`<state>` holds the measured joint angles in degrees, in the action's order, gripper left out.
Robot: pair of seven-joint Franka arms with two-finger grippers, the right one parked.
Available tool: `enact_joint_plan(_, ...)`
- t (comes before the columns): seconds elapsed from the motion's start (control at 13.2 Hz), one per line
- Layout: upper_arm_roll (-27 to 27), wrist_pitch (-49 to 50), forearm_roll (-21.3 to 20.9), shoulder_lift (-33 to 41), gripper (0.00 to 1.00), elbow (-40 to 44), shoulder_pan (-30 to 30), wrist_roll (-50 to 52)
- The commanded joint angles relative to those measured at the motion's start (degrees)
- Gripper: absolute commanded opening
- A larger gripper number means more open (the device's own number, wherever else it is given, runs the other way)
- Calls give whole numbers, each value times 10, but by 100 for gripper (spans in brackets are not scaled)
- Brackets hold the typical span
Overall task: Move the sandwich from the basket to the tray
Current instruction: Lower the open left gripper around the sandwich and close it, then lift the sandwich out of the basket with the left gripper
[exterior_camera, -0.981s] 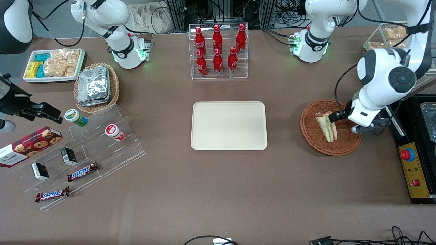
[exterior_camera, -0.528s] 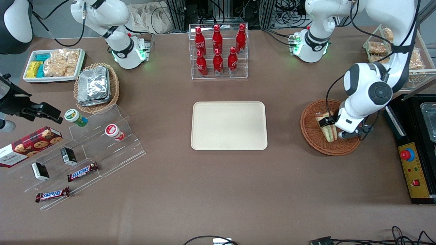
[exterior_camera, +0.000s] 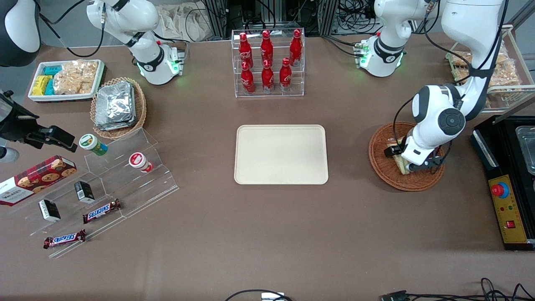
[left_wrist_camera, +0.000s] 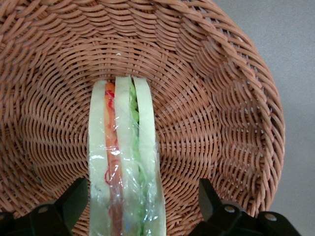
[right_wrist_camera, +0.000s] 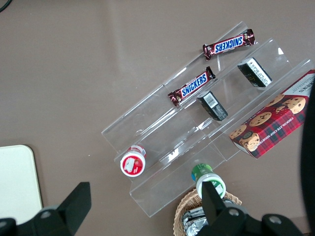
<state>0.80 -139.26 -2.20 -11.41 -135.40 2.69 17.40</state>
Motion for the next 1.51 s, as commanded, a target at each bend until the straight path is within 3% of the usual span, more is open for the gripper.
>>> enact_joint_plan(0.0,-2,-10,-11,0,91,-4,4,12)
enact_joint_plan(0.08,-2,-11,-11,0,76,-4,4,12)
enact_joint_plan(0.15,-2,-11,-11,1,51,-5,4,12)
enact_joint_plan(0.23,-3,-11,-11,2,34,-6,4,12)
enact_joint_plan(0.3,-3,-11,-11,2,25,-7,4,13)
enact_joint_plan(0.68,-3,-1,-11,13,24,-6,4,11)
enact_joint_plan(1.06,1,134,-10,130,26,13,6,18)
enact_joint_plan(1.21,1,235,-10,168,26,70,18,13)
enact_joint_plan(1.43,3,415,-4,170,26,224,23,10)
